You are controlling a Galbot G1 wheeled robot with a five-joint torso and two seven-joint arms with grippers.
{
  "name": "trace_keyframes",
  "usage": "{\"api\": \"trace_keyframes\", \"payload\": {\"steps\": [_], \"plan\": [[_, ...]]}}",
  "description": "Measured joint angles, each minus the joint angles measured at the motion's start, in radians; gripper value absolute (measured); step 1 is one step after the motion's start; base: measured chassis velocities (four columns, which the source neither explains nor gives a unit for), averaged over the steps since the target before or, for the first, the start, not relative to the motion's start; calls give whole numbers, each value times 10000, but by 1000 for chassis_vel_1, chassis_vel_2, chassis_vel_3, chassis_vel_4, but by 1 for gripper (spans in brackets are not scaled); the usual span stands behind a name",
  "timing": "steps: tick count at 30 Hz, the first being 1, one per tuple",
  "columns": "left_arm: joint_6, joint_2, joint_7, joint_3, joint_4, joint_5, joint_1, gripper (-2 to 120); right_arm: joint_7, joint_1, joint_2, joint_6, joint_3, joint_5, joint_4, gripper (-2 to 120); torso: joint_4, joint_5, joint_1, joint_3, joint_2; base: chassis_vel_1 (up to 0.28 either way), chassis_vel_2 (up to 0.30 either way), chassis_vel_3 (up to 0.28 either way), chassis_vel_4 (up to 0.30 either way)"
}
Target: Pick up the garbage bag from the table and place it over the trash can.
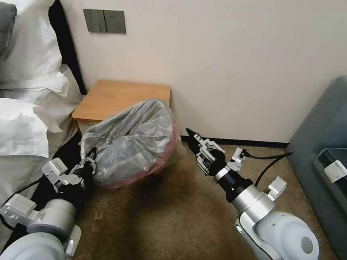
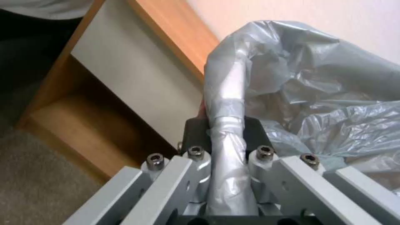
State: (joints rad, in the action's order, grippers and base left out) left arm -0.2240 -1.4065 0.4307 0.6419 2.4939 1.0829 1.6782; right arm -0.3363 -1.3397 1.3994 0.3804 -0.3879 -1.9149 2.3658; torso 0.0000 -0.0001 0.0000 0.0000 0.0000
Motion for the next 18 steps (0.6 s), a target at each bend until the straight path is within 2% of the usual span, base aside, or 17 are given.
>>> {"api": "trace_keyframes", "payload": {"steps": [3, 4, 7, 8, 11, 13, 18], "plan": [[-23, 1, 18, -16, 55, 25, 13, 7, 2, 149, 196, -27, 200, -15, -108, 68, 0, 0, 0, 0, 0, 0, 0, 0, 0], [-23, 1, 18, -16, 55, 25, 13, 7, 2, 149, 196, -27, 200, -15, -108, 68, 0, 0, 0, 0, 0, 0, 0, 0, 0], [-36, 8, 24, -17, 61, 26, 36, 7, 27, 251, 330, -23, 378, 85, -268, 84, 1, 0, 0, 0, 0, 0, 0, 0, 0], [-36, 8, 24, -17, 61, 26, 36, 7, 27, 251, 330, -23, 378, 85, -268, 84, 1, 0, 0, 0, 0, 0, 0, 0, 0], [-50, 3, 25, -59, 62, 19, 36, 7, 64, 366, 468, -20, 499, 121, -370, 96, 1, 0, 0, 0, 0, 0, 0, 0, 0], [-54, -7, 26, -78, 62, 5, 34, 7, 91, 401, 510, -21, 534, 134, -388, 97, 0, 0, 0, 0, 0, 0, 0, 0, 0], [-74, -18, 26, -101, 63, -32, 33, 7, 195, 502, 607, -35, 643, 155, -425, 80, 0, 0, -1, 0, 0, 0, 0, 0, 0]]}}
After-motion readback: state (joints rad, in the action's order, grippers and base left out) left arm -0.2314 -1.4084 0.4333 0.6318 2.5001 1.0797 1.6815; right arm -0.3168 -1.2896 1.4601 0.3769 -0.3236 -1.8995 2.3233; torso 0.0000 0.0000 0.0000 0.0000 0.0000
